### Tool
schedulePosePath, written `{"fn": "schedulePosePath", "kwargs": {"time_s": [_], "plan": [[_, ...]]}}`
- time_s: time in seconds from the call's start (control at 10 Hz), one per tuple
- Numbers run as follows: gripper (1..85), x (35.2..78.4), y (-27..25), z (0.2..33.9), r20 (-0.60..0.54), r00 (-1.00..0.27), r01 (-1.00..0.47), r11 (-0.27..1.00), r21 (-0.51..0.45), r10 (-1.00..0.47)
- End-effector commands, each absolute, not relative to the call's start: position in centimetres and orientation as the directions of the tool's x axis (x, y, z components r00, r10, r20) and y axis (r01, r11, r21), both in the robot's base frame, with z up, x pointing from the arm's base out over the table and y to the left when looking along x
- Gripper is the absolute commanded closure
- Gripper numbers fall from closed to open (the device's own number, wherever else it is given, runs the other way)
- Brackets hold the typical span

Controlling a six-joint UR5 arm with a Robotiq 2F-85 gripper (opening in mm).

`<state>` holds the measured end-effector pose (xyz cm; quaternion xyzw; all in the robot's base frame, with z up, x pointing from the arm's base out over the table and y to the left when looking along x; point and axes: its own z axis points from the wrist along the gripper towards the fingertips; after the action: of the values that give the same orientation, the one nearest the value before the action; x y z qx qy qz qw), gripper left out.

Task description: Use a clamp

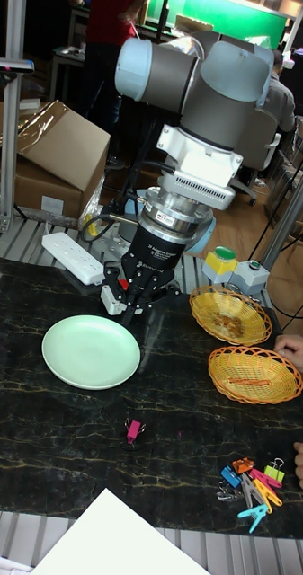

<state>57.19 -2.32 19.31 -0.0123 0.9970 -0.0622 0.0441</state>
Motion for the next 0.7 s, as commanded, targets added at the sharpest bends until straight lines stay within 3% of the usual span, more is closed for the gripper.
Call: {"fn": "schedulePosePath", "kwargs": {"time_s": [0.0, 0.1, 0.6], "plan": [[84.7, 58.8, 2.4, 19.9, -0.068, -0.997, 0.049, 0.998, -0.037, 0.047], [84.7, 59.6, 2.9, 20.0, -0.077, -0.997, 0.026, 0.997, -0.077, 0.02], [84.7, 60.8, 4.7, 20.5, -0.099, -0.995, -0.02, 0.999, -0.047, -0.025]]}}
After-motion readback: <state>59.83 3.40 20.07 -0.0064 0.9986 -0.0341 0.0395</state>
